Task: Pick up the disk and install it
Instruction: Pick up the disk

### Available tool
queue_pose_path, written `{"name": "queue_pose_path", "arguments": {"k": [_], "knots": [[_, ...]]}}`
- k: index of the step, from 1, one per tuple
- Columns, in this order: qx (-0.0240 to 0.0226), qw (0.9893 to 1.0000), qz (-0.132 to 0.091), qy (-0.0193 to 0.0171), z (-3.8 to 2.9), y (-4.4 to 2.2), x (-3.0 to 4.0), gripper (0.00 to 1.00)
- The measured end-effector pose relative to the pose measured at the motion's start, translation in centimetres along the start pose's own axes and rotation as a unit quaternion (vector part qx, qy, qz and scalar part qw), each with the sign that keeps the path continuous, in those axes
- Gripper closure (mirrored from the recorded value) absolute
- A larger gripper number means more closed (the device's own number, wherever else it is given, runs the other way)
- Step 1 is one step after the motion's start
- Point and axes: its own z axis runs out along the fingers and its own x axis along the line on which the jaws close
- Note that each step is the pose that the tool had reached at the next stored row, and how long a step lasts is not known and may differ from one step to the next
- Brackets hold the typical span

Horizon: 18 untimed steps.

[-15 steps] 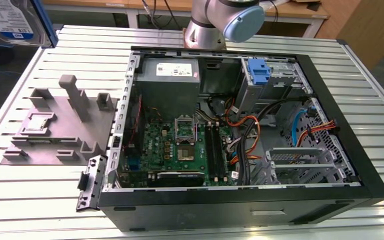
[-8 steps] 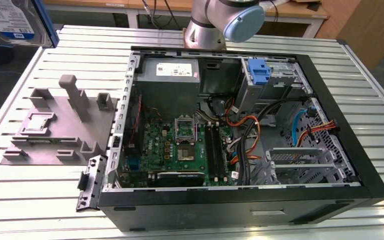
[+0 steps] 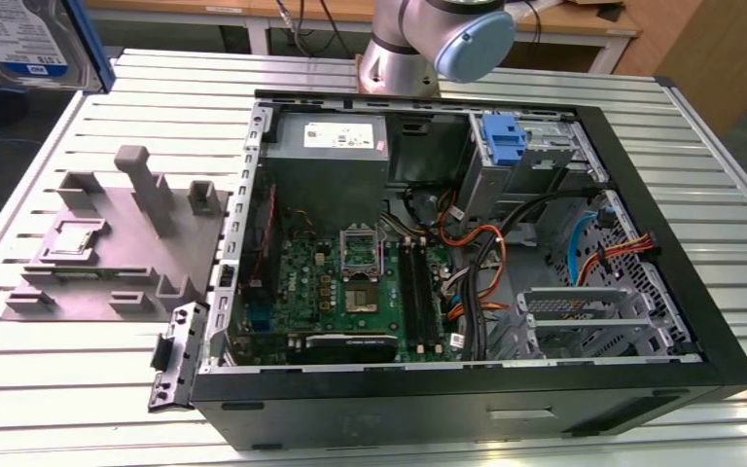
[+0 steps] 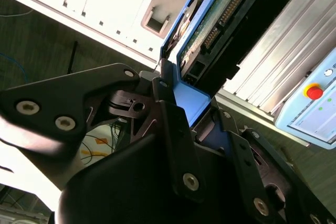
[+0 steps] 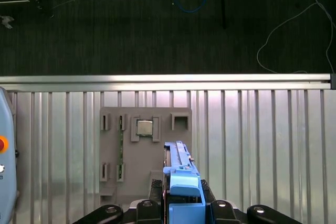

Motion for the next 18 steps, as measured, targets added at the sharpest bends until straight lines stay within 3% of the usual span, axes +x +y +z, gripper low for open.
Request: {"name": "queue_pose_path", "arguments": {"k": [8,15,18], "knots": [[0.0001,1.0,0.0,-0.0001,-0.01,-0.05,0.73,0.64],[0.0001,1.0,0.0,0.0,-0.02,-1.34,0.72,0.64],[0.0001,1.0,0.0,0.0,-0.02,-1.47,0.71,0.64]]}}
